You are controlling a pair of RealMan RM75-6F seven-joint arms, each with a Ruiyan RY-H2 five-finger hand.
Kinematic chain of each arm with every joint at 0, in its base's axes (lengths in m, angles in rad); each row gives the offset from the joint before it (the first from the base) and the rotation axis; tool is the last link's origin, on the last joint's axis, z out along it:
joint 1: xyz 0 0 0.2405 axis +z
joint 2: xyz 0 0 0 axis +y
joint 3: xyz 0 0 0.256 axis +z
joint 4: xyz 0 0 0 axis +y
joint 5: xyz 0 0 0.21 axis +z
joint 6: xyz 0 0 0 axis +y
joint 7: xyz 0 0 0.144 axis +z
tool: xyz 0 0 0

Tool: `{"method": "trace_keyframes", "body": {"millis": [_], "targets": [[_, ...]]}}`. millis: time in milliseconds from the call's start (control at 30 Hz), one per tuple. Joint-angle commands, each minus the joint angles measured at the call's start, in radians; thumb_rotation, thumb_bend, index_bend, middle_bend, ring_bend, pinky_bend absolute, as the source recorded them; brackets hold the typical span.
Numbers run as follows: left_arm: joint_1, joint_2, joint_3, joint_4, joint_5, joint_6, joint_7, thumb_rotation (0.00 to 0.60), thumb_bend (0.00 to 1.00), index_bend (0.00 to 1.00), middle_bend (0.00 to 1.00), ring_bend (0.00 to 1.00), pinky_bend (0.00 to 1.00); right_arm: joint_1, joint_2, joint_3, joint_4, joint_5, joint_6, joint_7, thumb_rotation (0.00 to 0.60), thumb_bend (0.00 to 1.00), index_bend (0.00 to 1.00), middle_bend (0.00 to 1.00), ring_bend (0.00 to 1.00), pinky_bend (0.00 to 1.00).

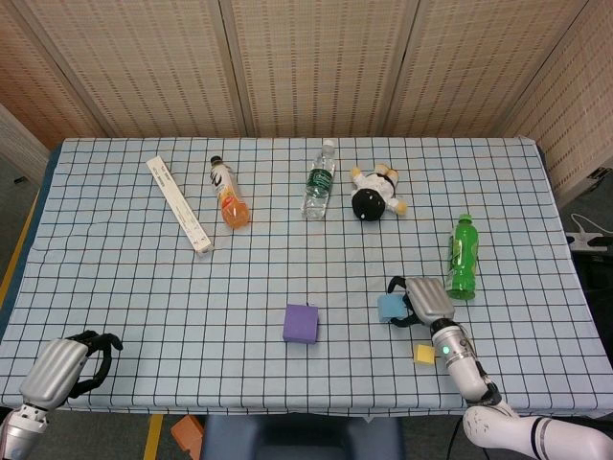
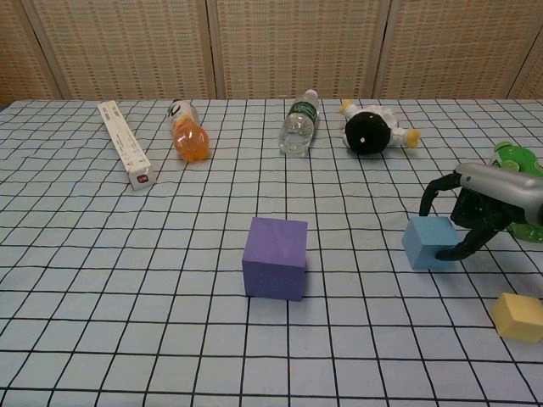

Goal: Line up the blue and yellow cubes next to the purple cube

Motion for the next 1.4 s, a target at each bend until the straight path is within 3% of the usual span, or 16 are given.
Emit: {"method": "trace_keyframes", "body": {"millis": [33, 300, 733, 1000, 1400], "targets": [[0.0, 0.0, 0.0, 0.0, 0.001, 0.0, 0.0, 0.6, 0.57, 0.46, 0.56, 0.43, 0.61, -0.001, -0.003, -0.001, 0.003, -0.01, 0.01, 0.005, 0.6, 0.02, 0.49, 0.97, 0.87, 1.0], [-0.001, 0.0, 0.0, 0.0, 0.001, -0.001, 0.0, 0.6, 0.58, 0.46, 0.57, 0.43, 0.61, -0.002, -0.006, -0.003, 0.006, -0.025, 0.03, 0.004, 0.6, 0.07, 0.58, 0.97, 0.88, 1.0], [-0.003, -0.001, 0.004, 0.0, 0.003, -0.007, 0.006, 0.6, 0.57, 0.46, 0.57, 0.43, 0.61, 0.033, -0.017, 0.03, -0.05, -0.062, -0.012, 0.097, 0.6, 0.07, 0.58, 0.97, 0.88, 1.0], [0.0, -0.001, 0.001, 0.003, 0.006, 0.004, 0.003, 0.6, 0.57, 0.46, 0.57, 0.43, 0.61, 0.08, -0.076, 0.055, -0.014, -0.02, -0.052, 0.102, 0.6, 0.07, 0.58, 0.97, 0.88, 1.0], [0.001, -0.001, 0.001, 0.007, 0.014, 0.016, -0.008, 0.6, 0.57, 0.46, 0.57, 0.43, 0.61, 0.123, -0.136, 0.046, 0.008, -0.011, -0.093, 0.108, 0.6, 0.07, 0.58, 0.97, 0.88, 1.0]]}}
